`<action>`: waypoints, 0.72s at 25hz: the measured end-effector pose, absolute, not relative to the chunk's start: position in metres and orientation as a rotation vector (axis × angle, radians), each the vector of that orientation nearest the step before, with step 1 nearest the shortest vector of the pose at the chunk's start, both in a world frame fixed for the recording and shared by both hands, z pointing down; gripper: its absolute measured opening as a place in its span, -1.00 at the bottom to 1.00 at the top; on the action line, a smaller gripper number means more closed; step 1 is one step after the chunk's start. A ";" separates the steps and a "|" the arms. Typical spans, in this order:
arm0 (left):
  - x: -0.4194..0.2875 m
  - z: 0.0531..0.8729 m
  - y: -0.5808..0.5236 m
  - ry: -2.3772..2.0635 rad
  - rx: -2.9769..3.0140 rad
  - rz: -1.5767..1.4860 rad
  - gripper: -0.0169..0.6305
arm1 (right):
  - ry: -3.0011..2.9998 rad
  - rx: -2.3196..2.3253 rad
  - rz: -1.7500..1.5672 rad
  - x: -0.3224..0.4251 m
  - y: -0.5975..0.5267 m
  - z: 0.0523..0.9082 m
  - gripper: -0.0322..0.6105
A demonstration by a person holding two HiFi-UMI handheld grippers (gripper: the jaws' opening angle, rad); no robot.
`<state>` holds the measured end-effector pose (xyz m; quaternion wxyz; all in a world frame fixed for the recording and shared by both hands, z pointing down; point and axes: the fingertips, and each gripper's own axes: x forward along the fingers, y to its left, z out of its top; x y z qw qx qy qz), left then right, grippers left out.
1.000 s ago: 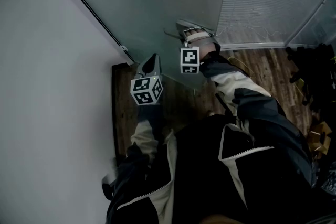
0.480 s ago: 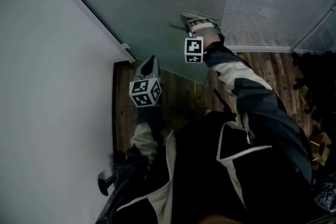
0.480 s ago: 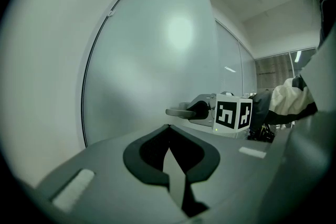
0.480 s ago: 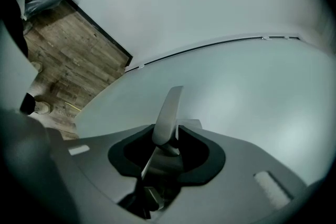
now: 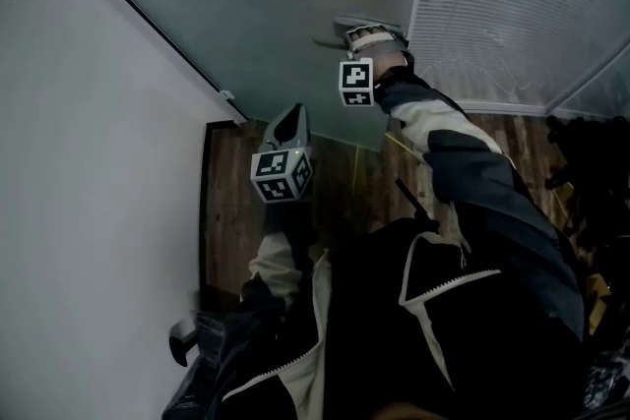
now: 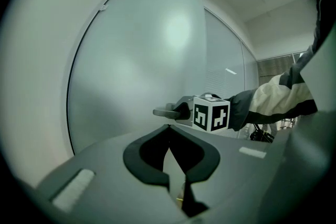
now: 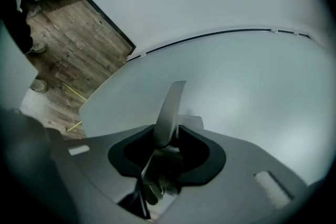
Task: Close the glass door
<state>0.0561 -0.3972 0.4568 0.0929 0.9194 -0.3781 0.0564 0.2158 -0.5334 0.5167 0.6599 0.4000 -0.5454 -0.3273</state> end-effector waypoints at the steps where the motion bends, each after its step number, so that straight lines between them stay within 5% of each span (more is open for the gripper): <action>1: 0.063 0.457 -0.398 -1.122 2.732 0.174 -0.94 | -1.227 0.896 -0.740 0.223 -0.541 0.517 -0.47; 18: 0.064 0.470 -0.401 -1.289 2.629 0.212 -0.94 | -1.086 0.821 -0.659 0.336 -0.670 0.518 -0.46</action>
